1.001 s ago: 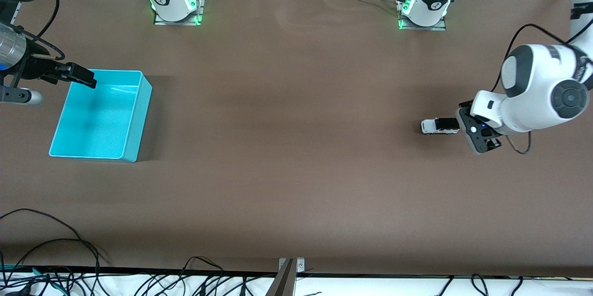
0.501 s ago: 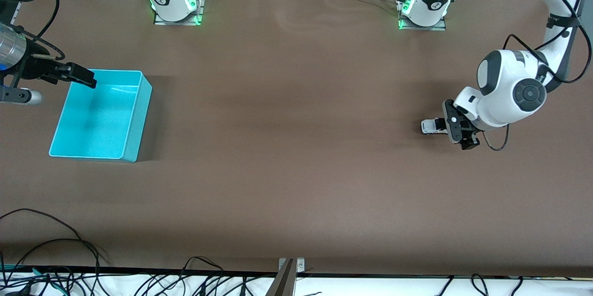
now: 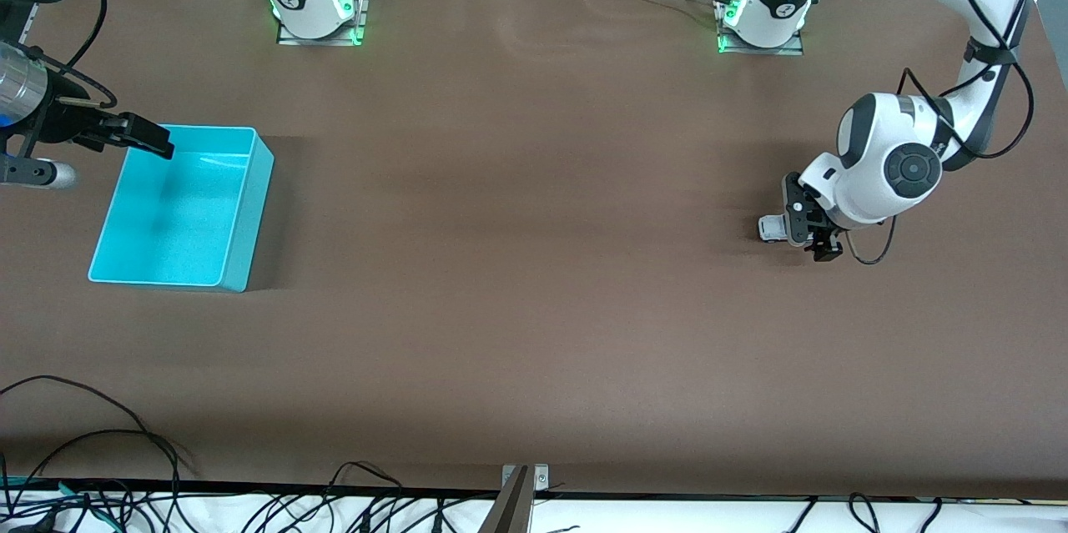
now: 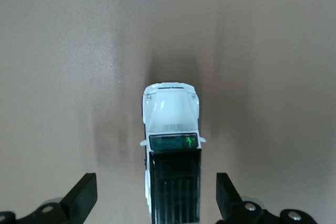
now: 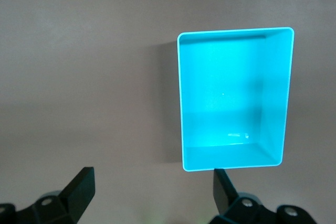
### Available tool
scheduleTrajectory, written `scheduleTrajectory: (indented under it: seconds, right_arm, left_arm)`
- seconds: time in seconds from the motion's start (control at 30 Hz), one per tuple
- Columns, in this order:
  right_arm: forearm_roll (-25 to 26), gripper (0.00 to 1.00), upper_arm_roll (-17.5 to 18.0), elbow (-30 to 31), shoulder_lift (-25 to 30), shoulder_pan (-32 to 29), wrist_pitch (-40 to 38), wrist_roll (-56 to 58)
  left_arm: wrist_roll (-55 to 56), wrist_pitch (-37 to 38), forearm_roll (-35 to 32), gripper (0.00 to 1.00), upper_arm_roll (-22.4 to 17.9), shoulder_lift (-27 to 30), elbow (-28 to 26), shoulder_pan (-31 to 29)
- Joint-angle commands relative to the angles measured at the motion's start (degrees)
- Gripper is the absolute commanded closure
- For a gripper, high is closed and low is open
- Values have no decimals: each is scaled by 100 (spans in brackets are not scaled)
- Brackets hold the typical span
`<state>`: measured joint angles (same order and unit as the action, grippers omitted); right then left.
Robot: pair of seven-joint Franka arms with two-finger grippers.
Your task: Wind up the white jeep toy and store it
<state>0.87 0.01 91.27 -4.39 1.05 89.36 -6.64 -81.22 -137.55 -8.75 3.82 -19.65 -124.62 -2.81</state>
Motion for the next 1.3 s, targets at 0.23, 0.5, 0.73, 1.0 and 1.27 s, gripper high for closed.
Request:
scheduleTrajectory:
  seconds: [0.23, 0.5, 0.73, 1.0, 1.27]
  right_arm:
    - [-61, 0, 69, -136, -27, -78, -86, 32]
    - [-61, 0, 69, -136, -18, -78, -86, 32]
    - [-61, 0, 69, -136, -27, -78, -86, 32]
    - [-61, 0, 69, -136, -27, -78, -86, 32]
    - [-61, 0, 69, -136, -27, -78, -86, 32]
  left_arm:
    - [-175, -571, -154, 12, 5, -153, -299, -123]
    - [-201, -580, -163, 76, 14, -180, -299, -70]
    - [-411, -589, -163, 100, 14, -180, -273, -53]
    - [-447, -589, -163, 100, 14, -259, -264, -53]
    - [-482, -536, -162, 100, 5, -311, -220, -61]
